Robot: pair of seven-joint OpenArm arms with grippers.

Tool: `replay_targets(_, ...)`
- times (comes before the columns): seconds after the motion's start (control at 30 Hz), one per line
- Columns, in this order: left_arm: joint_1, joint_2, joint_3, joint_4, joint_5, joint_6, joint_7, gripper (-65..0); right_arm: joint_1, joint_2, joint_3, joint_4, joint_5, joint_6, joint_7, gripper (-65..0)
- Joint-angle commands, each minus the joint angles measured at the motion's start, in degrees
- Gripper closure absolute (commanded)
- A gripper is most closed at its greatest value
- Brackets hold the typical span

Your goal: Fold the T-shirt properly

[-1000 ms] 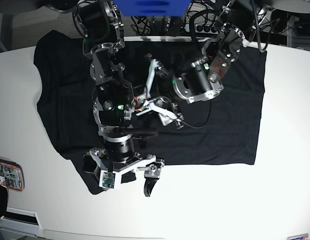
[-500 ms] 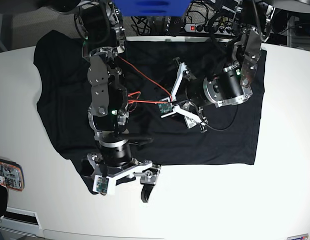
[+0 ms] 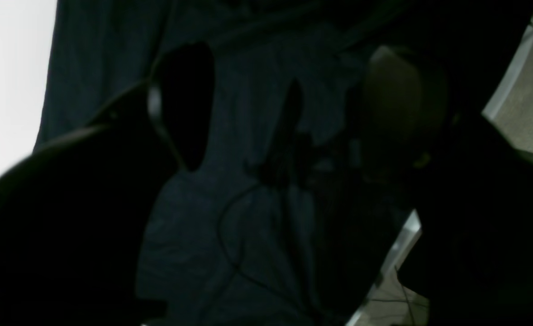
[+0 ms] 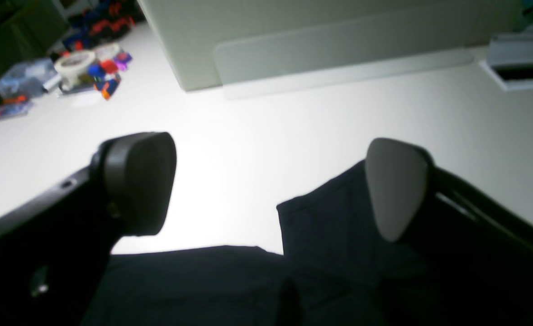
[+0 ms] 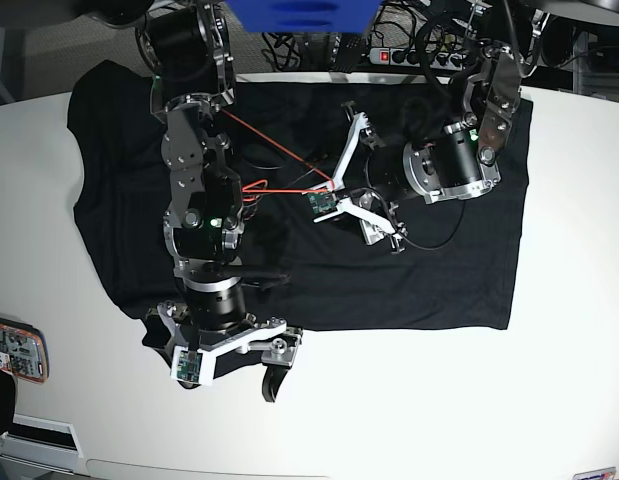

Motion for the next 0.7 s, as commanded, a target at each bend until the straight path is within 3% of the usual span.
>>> replay_targets(0.0, -1.60, -4.00, -7.96, 0.48, 5.09, 9.55, 0.76, -39.9, 0.03, 5.42, 2.16, 1.32, -3.73, 0.30, 1.44, -65.0)
replay_targets(0.23, -1.78, -2.07, -6.29, -0.49, 5.80, 9.55, 0.50, -39.9, -0.06, 5.42, -3.99, 1.41, -3.90, 0.30, 1.09, -65.0)
replay_targets(0.5, -3.71, 5.58, 4.70, -2.51, 20.57, 9.55, 0.32, -39.9, -0.06, 5.42, -8.30, 1.32, -3.90, 0.21, 0.47, -65.0)
replay_targets(0.67, -4.33, 9.45, 9.88, -2.95, 24.79, 9.55, 0.59, -39.9, -0.06, 5.42, -8.30, 1.32, -3.90, 0.21, -0.85, -65.0)
